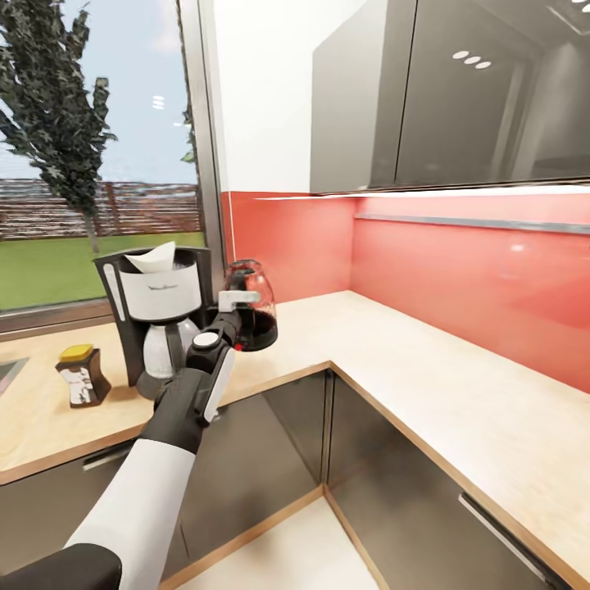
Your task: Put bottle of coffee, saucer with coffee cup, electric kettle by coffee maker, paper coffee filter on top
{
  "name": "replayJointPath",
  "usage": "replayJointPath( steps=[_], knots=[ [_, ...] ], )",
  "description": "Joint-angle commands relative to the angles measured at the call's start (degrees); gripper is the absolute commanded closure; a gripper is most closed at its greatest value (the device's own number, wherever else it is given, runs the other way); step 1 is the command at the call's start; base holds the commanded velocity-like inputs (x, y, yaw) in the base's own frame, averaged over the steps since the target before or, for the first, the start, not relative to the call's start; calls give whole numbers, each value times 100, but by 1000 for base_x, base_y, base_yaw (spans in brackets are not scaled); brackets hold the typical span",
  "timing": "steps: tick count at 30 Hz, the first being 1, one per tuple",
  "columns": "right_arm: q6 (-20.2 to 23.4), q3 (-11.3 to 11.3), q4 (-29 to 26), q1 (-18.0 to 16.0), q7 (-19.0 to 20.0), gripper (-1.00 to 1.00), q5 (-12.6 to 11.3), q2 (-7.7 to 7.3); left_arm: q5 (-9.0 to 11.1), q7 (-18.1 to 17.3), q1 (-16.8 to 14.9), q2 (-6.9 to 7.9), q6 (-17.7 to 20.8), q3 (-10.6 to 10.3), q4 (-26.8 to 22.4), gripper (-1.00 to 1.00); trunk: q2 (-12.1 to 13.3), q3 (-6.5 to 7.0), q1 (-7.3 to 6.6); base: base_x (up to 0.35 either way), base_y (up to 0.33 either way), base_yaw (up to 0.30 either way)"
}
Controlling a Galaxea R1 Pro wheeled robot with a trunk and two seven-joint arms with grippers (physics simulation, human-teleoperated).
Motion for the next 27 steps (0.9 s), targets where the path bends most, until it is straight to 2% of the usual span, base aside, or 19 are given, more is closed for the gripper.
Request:
replayJointPath(
  steps=[1,27],
  knots=[
    [-12,-49,-4,-2,44,-100,13,-1,-35,19,-5,0,9,-12,29,100,-4,-7,2,210,0,0],
    [-10,-49,-4,-2,44,-100,13,0,-34,35,-5,0,-60,-8,126,100,-4,-7,2,103,0,0]
  ],
)
